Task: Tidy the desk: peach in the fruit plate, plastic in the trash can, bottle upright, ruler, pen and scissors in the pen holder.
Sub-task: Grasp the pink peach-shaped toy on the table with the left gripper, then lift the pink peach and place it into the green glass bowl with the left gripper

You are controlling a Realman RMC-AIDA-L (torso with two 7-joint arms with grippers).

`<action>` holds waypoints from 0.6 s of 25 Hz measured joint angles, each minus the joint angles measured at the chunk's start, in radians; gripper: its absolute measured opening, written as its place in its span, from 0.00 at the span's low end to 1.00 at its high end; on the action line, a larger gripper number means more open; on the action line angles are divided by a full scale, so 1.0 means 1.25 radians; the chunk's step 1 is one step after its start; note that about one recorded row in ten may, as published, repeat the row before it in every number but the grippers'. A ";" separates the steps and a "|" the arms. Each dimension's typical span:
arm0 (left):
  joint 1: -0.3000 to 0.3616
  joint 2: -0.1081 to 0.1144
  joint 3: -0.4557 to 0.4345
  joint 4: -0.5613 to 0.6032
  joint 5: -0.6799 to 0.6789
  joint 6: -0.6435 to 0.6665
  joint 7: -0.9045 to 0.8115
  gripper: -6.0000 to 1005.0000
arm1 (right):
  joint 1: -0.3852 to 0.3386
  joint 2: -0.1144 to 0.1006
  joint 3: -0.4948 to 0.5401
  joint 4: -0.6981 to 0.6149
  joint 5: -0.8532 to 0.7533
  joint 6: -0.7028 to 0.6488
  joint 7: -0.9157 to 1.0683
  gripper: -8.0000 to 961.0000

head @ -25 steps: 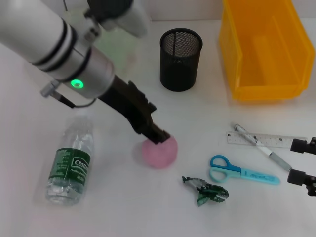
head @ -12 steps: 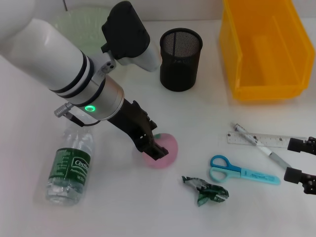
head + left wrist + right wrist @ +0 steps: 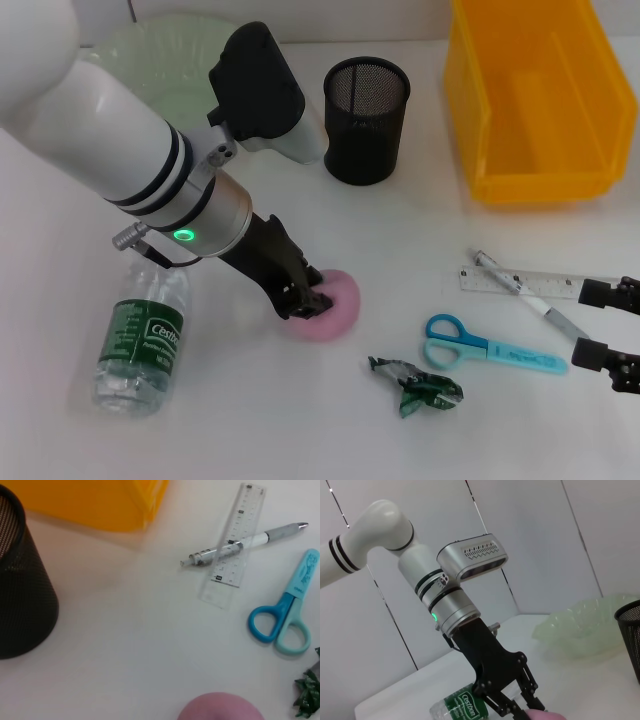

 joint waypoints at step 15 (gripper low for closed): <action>0.039 0.004 -0.044 0.053 -0.070 -0.011 0.033 0.07 | -0.003 0.002 0.001 0.000 0.000 0.002 0.000 0.86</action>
